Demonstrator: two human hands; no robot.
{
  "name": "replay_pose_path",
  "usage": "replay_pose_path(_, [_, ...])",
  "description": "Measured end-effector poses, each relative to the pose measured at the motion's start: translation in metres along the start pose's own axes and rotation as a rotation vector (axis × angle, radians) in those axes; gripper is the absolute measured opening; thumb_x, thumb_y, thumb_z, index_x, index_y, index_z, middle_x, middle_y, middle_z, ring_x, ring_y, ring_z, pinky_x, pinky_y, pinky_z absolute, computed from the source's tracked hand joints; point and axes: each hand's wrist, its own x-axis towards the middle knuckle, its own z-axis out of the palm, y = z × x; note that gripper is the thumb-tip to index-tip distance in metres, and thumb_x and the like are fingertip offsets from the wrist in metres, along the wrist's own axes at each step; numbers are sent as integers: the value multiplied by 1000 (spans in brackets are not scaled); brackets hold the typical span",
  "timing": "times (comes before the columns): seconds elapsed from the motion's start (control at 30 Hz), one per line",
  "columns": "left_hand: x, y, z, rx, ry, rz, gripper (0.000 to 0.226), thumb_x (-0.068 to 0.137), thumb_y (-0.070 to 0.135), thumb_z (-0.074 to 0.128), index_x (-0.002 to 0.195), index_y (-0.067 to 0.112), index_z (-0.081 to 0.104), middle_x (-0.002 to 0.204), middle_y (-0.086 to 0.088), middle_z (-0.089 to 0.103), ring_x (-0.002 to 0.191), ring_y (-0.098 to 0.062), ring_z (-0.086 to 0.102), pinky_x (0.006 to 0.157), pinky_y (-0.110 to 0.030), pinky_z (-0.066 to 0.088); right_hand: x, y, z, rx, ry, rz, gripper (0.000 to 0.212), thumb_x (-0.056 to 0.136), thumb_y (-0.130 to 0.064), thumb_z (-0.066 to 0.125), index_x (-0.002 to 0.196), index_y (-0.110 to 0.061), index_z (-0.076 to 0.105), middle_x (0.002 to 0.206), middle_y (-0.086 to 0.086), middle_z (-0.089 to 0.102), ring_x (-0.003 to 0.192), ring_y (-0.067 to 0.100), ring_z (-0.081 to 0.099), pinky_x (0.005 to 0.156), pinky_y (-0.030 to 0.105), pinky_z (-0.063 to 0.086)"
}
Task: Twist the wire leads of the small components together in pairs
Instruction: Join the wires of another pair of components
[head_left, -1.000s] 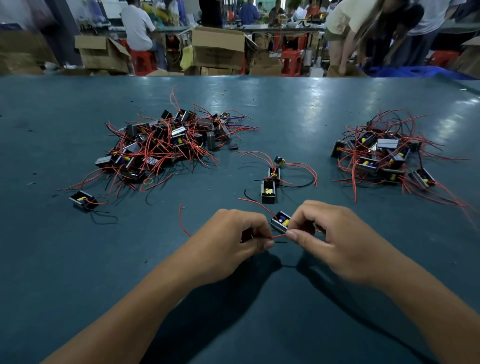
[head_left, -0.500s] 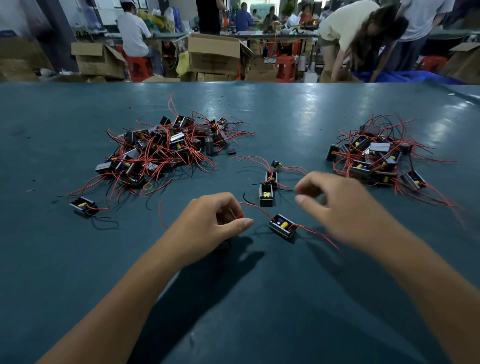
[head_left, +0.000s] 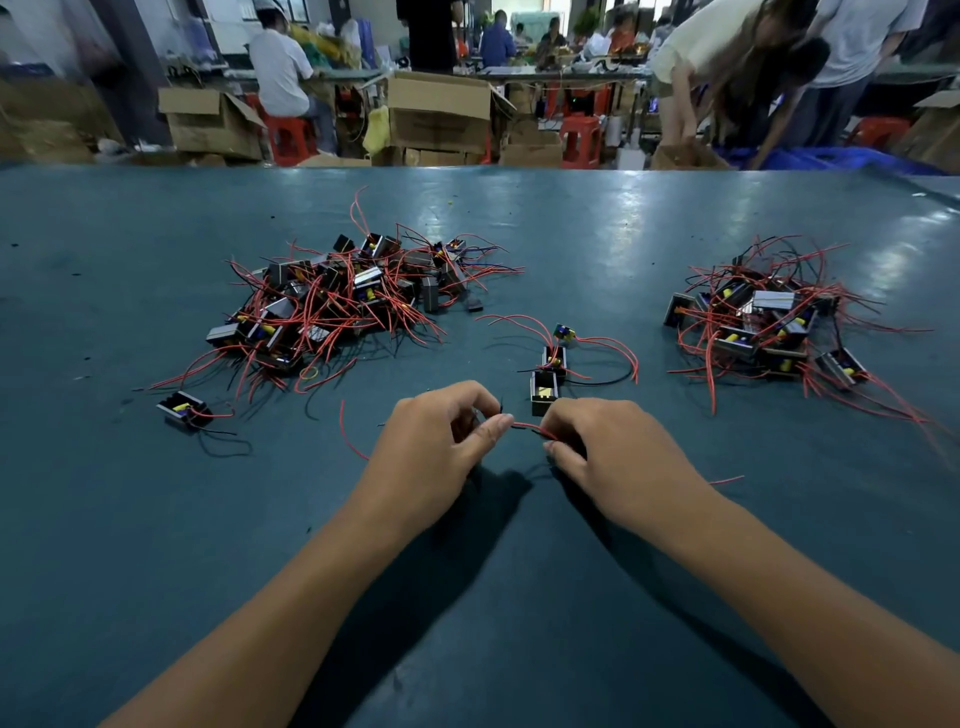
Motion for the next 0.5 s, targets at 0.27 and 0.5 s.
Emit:
replay_pose_path(0.27, [1,2,3,-27,-49,-38,17,93,26,69,78,19,65,63,9,68,50,-4,56,54,-20,46,-16,7,-1,102,89,30,7,93,-29,61,93,-22,59,90,-8,68,87,20,60,75,38,48])
replay_pose_path(0.5, [-1,4,3,-3,-140,0,17,94,28,66,79,24,62,68,13,69,57,-4,57,57,-12,40,-20,12,-6,148,139,43,32,83,-31,74,103,-26,49,100,-12,65,97,17,61,84,37,48])
